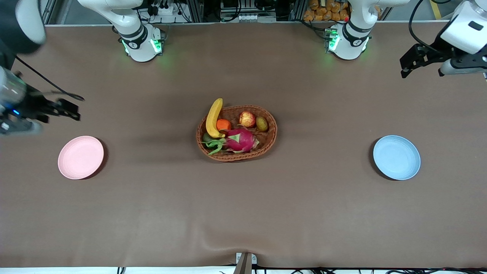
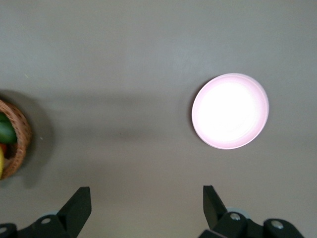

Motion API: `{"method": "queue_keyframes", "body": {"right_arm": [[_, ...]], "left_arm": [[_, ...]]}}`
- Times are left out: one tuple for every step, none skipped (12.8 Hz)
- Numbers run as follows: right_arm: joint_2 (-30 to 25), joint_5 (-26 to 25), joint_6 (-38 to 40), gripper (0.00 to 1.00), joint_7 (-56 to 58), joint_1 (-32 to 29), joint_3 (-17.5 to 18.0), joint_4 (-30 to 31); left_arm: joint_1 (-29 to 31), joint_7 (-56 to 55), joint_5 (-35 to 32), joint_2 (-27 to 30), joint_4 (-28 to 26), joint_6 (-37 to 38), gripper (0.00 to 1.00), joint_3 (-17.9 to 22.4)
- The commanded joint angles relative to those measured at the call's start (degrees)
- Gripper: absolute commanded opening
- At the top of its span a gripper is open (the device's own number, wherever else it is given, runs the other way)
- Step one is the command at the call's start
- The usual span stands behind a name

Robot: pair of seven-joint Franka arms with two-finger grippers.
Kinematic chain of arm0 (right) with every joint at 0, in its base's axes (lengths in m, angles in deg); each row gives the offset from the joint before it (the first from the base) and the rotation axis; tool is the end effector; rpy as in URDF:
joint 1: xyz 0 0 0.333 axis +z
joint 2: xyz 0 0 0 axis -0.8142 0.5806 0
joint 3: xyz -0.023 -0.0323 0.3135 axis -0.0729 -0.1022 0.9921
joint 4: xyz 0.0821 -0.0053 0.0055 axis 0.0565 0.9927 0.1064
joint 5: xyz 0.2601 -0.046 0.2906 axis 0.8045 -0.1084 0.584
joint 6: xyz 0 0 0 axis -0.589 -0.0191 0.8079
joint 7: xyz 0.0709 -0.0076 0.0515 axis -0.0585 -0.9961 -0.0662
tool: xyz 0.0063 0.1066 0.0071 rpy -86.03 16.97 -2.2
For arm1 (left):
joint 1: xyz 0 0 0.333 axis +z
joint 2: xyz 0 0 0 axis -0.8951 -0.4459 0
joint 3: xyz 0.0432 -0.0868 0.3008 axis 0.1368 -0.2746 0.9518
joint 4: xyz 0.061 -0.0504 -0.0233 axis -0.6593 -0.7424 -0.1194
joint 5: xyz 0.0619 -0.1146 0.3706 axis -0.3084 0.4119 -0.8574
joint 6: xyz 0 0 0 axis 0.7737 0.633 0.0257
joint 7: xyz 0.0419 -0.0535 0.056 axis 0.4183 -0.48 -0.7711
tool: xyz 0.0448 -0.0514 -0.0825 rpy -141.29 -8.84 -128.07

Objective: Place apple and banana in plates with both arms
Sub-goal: 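Move the left gripper and the right gripper toward the fruit basket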

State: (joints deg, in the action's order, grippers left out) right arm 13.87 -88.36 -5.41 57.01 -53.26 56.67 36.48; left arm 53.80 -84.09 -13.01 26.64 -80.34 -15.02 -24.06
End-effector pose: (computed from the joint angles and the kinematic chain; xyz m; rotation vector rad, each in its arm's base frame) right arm 0.5857 -0.0005 0.5282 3.1306 0.1107 -0.1885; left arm 0.4895 -0.0900 0.6649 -3.0970 0.0078 -0.0177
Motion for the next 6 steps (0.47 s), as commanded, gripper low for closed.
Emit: {"method": "queue_keyframes", "body": {"right_arm": [[5.28,0.55,-0.86,1.00,-0.01,1.73,0.50,-0.75],[5.81,1.08,-2.88,1.00,-0.11,2.96,0.50,0.30],[5.82,1.26,-4.46,1.00,-1.07,4.37,0.50,1.53],[6.08,1.96,-5.17,1.00,-1.77,6.12,0.50,1.71],[6.26,3.53,-5.79,1.00,-2.73,7.44,0.50,2.24],[6.26,6.94,-6.84,1.00,-6.66,9.02,0.50,3.98]], "left_arm": [[-2.40,-0.70,4.45,-3.57,1.44,0.50,1.00,-0.60],[-3.11,-2.88,5.52,-5.41,1.53,-0.11,1.00,-1.48],[-3.81,-5.78,6.14,-6.91,1.44,-1.34,1.00,-2.96],[-4.43,-8.85,6.14,-8.49,1.18,-3.26,1.00,-4.98],[-5.04,-12.45,6.14,-10.68,1.18,-5.46,1.00,-7.35],[-5.40,-16.40,6.23,-12.88,1.18,-7.92,1.00,-9.72]]}}
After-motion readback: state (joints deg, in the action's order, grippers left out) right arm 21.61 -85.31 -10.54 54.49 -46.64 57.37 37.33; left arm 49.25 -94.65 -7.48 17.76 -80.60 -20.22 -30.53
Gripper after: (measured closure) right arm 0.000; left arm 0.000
